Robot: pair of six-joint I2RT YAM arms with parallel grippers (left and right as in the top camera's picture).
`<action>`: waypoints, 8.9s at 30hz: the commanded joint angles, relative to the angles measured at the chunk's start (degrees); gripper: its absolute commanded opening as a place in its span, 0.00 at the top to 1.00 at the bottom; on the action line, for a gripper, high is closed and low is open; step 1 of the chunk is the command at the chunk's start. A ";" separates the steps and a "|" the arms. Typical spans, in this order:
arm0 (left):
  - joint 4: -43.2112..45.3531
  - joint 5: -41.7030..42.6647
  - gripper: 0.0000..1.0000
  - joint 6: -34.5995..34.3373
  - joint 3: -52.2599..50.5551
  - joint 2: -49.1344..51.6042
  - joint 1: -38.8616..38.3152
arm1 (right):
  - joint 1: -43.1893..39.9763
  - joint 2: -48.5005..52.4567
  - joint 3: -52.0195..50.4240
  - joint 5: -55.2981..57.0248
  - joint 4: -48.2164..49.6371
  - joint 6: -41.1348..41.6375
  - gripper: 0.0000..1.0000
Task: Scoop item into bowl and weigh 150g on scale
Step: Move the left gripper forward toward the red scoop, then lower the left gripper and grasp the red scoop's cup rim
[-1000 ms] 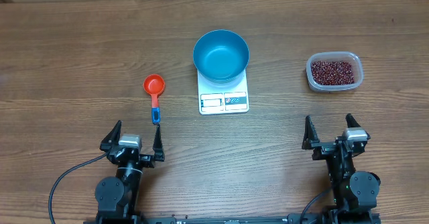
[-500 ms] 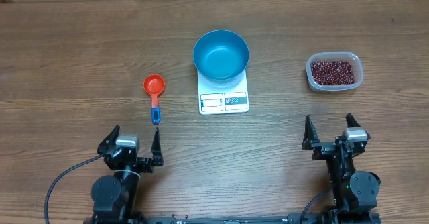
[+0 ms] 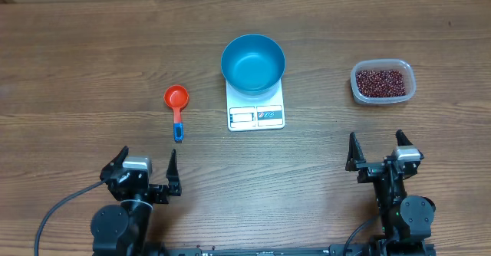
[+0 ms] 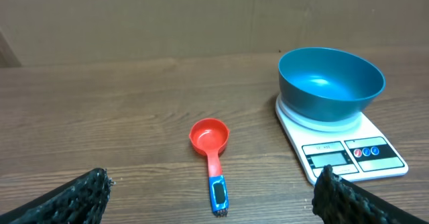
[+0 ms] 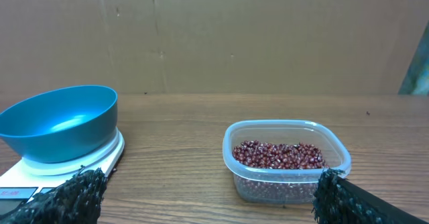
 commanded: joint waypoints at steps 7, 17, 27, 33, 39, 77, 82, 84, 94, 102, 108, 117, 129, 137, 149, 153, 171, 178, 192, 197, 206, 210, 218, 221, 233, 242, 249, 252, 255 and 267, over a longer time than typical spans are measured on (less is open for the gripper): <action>-5.44 -0.37 0.00 -0.37 14.16 18.71 0.57 | -0.24 -0.61 -0.61 0.52 0.31 -0.07 0.00; -12.50 1.11 0.00 -0.11 25.03 32.98 0.57 | -0.24 -0.61 -0.61 0.52 0.31 -0.07 0.00; -18.27 3.28 0.00 -0.13 30.45 39.78 0.57 | -0.24 -0.61 -0.61 0.52 0.31 -0.07 0.00; -23.12 3.21 0.00 0.98 36.52 45.51 0.57 | -0.24 -0.61 -0.61 0.52 0.31 -0.07 0.00; -26.29 3.67 0.01 0.96 39.32 52.04 0.57 | -0.24 -0.61 -0.61 0.52 0.31 -0.07 0.00; -35.74 5.31 0.00 3.98 53.70 67.28 0.57 | -0.24 -0.61 -0.61 0.52 0.31 -0.07 0.00; -35.69 5.16 0.01 3.96 53.70 69.51 0.57 | -0.24 -0.61 -0.61 0.52 0.31 -0.07 0.00; -35.69 5.14 0.01 3.96 53.70 69.59 0.57 | -0.24 -0.61 -0.61 0.52 0.31 -0.07 0.00; -35.45 4.98 0.01 3.96 53.70 69.59 0.57 | -0.24 -0.61 -0.61 0.52 0.31 -0.07 0.00; -35.41 5.18 0.01 3.93 53.70 69.59 0.57 | -0.24 -0.61 -0.61 0.55 0.31 -0.07 0.00; -35.43 5.22 0.00 3.89 53.70 69.59 0.57 | -0.24 -0.61 -0.61 0.52 0.31 -0.07 0.00; -35.41 5.18 0.00 2.58 53.70 69.61 0.57 | -0.24 -0.61 -0.61 0.52 0.31 -0.07 0.00; -35.93 4.98 0.00 2.21 56.11 77.96 0.59 | -0.24 -0.61 -0.61 0.52 0.31 -0.07 0.00; -37.75 -0.52 0.00 2.19 62.16 85.94 0.76 | -0.24 -0.61 -0.61 0.52 0.31 -0.07 0.00; -37.20 0.68 0.00 2.21 62.53 91.60 7.43 | -0.24 -0.61 -0.61 0.52 0.31 -0.07 0.00; -34.93 0.68 0.01 2.21 62.53 91.73 8.07 | -0.24 -0.61 -0.61 0.52 0.31 -0.07 0.00; -31.36 1.53 0.00 0.85 68.81 103.16 8.11 | -0.24 -0.61 -0.61 0.52 0.31 -0.07 0.00; -32.50 2.60 0.01 0.68 73.90 107.78 8.11 | -0.24 -0.61 -0.61 0.52 0.31 -0.07 0.00; -30.58 2.58 0.01 0.90 73.88 113.66 8.07 | -0.24 -0.61 -0.61 0.52 0.31 -0.07 0.00; -30.23 2.56 0.00 0.92 73.75 114.49 8.07 | -0.24 -0.61 -0.61 0.52 0.31 -0.07 0.00; -28.57 2.36 0.00 0.90 73.72 117.00 8.07 | -0.24 -0.61 -0.61 0.52 0.31 -0.07 0.00; -27.28 2.36 0.00 0.94 73.72 117.09 8.07 | -0.24 -0.61 -0.61 0.55 0.31 -0.07 0.00; -25.38 2.29 0.00 0.31 73.72 117.09 7.89 | -0.24 -0.61 -0.61 0.52 0.31 -0.07 0.00; -25.46 2.16 0.00 0.28 73.72 117.09 7.85 | -0.24 -0.61 -0.61 0.52 0.31 -0.07 0.00; -26.34 -2.95 0.01 1.09 73.72 117.09 7.58 | -0.24 -0.61 -0.61 0.52 0.31 -0.07 0.00; -25.44 -4.07 0.00 1.18 73.68 117.20 5.66 | -0.24 -0.61 -0.61 0.52 0.31 -0.07 0.00; -24.79 -5.14 0.01 1.60 73.61 117.59 4.57 | -0.24 -0.61 -0.61 0.52 0.31 -0.07 0.00; -24.72 -5.95 0.00 1.57 73.61 118.64 4.57 | -0.24 -0.61 -0.61 0.55 0.31 -0.07 0.00; -24.30 -5.97 0.00 1.60 73.61 119.14 4.55 | -0.24 -0.61 -0.61 0.55 0.31 -0.07 0.00; -24.11 -5.97 0.00 2.25 73.61 120.37 4.57 | -0.24 -0.61 -0.61 0.55 0.31 -0.07 0.00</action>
